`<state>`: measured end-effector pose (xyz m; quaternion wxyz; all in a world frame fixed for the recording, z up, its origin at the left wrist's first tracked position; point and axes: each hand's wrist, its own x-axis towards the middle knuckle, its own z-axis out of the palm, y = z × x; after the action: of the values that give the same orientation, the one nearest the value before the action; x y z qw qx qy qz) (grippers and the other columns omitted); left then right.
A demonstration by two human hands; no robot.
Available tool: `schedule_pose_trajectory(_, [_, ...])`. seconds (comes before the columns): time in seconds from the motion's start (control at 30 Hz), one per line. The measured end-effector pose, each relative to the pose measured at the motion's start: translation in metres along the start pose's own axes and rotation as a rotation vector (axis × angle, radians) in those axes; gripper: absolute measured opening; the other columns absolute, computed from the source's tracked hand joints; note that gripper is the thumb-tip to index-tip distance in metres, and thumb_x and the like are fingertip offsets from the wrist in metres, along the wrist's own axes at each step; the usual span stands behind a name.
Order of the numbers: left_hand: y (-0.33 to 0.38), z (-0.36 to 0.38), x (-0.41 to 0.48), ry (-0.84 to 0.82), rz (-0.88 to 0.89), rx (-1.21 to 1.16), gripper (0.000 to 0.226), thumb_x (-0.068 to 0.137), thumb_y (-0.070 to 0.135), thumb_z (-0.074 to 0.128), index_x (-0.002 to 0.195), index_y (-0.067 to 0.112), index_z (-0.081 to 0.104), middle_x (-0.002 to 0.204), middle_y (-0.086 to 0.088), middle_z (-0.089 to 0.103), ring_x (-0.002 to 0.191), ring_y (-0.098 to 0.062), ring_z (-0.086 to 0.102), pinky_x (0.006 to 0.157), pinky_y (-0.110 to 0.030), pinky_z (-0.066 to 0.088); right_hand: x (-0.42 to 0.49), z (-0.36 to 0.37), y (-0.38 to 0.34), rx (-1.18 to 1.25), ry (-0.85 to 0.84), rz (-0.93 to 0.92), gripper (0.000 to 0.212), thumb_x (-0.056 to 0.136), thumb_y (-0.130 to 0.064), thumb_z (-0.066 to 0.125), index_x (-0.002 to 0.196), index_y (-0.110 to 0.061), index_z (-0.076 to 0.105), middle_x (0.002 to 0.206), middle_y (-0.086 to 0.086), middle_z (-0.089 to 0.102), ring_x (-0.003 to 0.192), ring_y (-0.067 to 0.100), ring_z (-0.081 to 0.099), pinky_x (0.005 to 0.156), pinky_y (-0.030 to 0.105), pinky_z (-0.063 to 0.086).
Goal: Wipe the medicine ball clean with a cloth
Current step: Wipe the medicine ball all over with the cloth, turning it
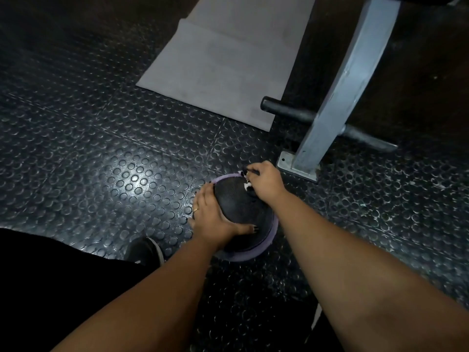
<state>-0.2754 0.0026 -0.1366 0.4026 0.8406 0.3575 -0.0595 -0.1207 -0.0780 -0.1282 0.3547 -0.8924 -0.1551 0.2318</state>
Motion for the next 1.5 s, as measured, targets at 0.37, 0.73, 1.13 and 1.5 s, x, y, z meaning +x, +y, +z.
schedule_pose_trajectory(0.37, [-0.024,-0.010,0.034,-0.006,0.004,-0.187,0.141,0.020,0.081,0.083,0.141,0.022,0.039,0.136,-0.002,0.049,0.127,-0.025,0.049,0.104,-0.050,0.047,-0.103,0.010,0.011,0.168,0.095,-0.178,0.019,0.080,0.004,0.064,0.084,-0.015,0.062,0.089,-0.008,0.047,0.081,0.003,0.052,0.071,0.002,0.035])
schedule_pose_trajectory(0.73, [-0.032,-0.012,0.023,0.003,0.081,-0.232,0.142,0.019,0.078,0.087,0.140,0.025,0.036,0.135,0.000,0.047,0.127,-0.022,0.047,0.106,-0.047,0.045,-0.004,0.017,-0.018,-0.040,0.003,-0.088,0.022,0.093,-0.012,0.056,0.112,-0.008,0.065,0.102,0.004,0.045,0.092,0.022,0.053,0.077,0.021,0.036])
schedule_pose_trajectory(1.13, [-0.022,-0.021,0.032,-0.064,0.032,-0.214,0.140,0.028,0.069,0.083,0.149,0.025,0.029,0.140,0.000,0.038,0.131,-0.022,0.039,0.111,-0.048,0.039,-0.045,0.007,0.004,0.044,0.064,-0.193,0.009,0.088,-0.003,0.058,0.094,-0.009,0.059,0.094,0.001,0.044,0.081,0.012,0.047,0.065,0.019,0.033])
schedule_pose_trajectory(1.5, [-0.014,-0.021,0.043,-0.015,-0.007,-0.286,0.126,0.024,0.071,0.085,0.133,0.026,0.040,0.130,0.002,0.043,0.126,-0.022,0.045,0.108,-0.047,0.044,-0.068,0.015,0.011,0.019,0.190,-0.349,0.006,0.089,-0.009,0.052,0.094,-0.008,0.054,0.096,0.002,0.042,0.082,0.015,0.047,0.072,0.026,0.041])
